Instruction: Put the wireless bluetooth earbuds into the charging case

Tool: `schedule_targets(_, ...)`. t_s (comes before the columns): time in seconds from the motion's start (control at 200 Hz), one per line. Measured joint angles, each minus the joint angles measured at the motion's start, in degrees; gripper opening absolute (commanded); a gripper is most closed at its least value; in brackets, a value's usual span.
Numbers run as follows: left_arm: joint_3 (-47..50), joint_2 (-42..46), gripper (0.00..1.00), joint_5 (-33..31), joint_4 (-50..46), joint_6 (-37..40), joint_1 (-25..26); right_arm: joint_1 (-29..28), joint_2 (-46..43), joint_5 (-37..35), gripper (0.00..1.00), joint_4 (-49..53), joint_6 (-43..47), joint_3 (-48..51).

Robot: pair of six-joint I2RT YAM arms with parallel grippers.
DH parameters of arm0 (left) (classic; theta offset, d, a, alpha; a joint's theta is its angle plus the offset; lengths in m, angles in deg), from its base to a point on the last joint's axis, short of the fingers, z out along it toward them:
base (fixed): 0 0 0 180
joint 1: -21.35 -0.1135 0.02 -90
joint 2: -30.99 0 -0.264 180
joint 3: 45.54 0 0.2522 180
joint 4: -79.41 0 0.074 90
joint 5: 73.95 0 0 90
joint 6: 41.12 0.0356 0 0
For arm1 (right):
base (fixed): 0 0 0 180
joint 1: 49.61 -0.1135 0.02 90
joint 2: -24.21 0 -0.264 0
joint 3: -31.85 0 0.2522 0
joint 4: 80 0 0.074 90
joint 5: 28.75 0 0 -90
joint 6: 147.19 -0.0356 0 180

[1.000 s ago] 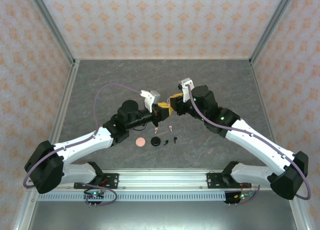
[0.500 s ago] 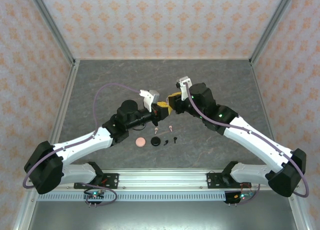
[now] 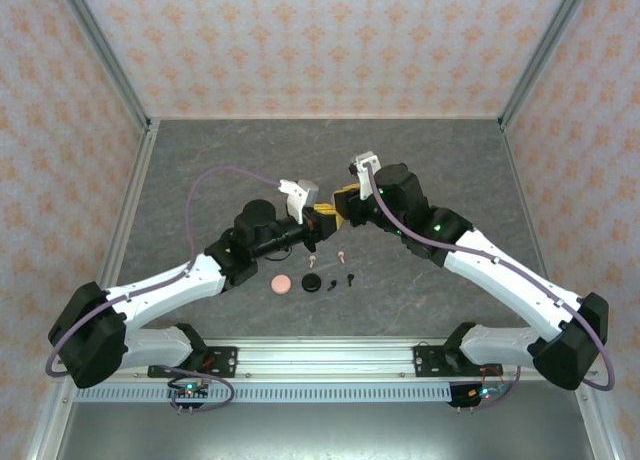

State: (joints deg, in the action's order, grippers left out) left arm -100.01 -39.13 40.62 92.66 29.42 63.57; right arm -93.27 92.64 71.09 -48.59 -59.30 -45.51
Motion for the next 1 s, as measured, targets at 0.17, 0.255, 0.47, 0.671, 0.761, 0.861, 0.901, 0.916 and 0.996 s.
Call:
schedule_targets(0.17,0.0,-0.02,0.0,-0.02,0.0,0.0,0.0,0.0,0.26,0.0,0.29,0.44,0.0,-0.31)
schedule_targets(0.255,0.0,-0.04,0.0,-0.02,0.02,0.0,0.0,0.0,0.33,-0.04,0.31,0.81,0.0,-0.61)
schedule_targets(0.47,0.0,-0.04,0.0,-0.02,0.07,0.0,0.0,0.0,0.42,-0.42,0.32,1.25,0.0,-0.92)
schedule_targets(0.671,0.0,-0.04,0.0,-0.02,0.04,0.0,-0.11,0.0,0.59,-0.46,0.34,1.22,0.0,-1.03)
schedule_targets(0.761,0.02,-0.04,0.0,-0.02,0.11,0.02,-0.26,0.0,0.63,-0.59,0.34,1.29,0.0,-1.29)
schedule_targets(0.861,0.0,-0.04,0.0,0.0,0.26,0.46,-0.24,0.0,0.63,-0.63,0.36,1.77,0.0,-1.73)
schedule_targets(0.901,0.0,-0.04,0.0,0.0,0.31,0.81,-0.24,0.0,0.63,-0.68,0.37,2.03,-0.02,-1.97)
schedule_targets(0.916,0.0,-0.04,0.0,0.0,0.31,1.03,-0.24,0.0,0.63,-0.7,0.37,2.12,0.0,-2.03)
schedule_targets(0.996,0.0,-0.04,0.0,0.0,0.31,1.79,-0.24,0.0,0.63,-0.9,0.41,2.38,0.0,-2.16)
